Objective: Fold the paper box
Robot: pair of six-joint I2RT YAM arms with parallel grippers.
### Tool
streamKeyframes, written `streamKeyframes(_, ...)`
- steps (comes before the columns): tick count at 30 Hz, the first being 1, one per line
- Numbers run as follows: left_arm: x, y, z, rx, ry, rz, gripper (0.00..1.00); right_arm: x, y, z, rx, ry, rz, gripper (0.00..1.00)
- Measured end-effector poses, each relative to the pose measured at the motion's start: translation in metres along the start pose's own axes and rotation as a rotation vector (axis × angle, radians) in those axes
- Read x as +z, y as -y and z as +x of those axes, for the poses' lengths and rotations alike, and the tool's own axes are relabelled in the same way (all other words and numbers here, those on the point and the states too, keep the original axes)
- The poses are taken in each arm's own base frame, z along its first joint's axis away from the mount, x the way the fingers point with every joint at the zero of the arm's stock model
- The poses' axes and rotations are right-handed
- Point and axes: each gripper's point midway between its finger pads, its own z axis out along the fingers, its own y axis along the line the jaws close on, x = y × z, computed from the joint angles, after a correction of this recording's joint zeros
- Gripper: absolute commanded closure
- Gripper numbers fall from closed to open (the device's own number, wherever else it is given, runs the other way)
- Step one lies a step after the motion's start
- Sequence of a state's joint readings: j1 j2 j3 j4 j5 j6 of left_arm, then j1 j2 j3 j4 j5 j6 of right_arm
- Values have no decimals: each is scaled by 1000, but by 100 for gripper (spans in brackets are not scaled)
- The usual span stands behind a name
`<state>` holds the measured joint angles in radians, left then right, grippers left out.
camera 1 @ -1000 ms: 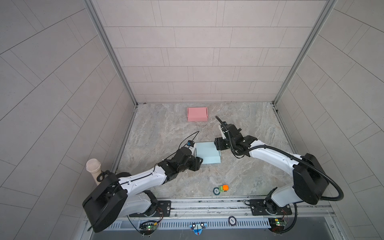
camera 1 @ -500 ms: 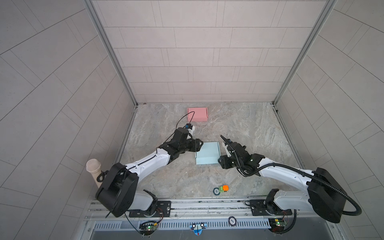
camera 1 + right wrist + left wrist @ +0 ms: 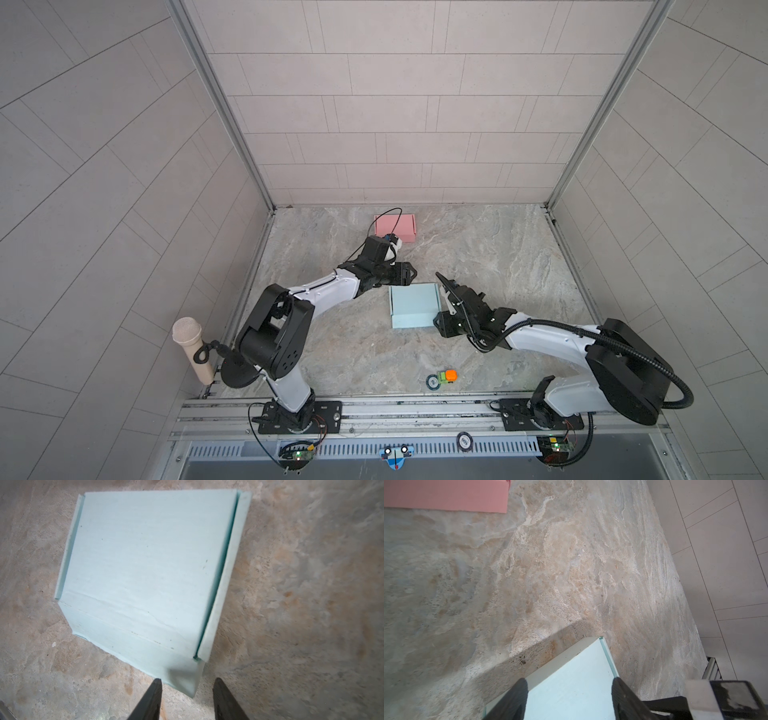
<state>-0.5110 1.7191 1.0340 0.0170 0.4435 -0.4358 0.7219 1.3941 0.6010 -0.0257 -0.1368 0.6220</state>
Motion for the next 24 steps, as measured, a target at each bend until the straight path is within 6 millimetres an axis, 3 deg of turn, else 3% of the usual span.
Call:
streamKeyframes(6, 12, -5, 10, -18, -39, 9, 36, 5, 1, 2, -4, -9, 3, 65)
streamKeyframes(24, 14, -2, 9, -23, -23, 33, 42, 14, -8, -6, -8, -12, -17, 68)
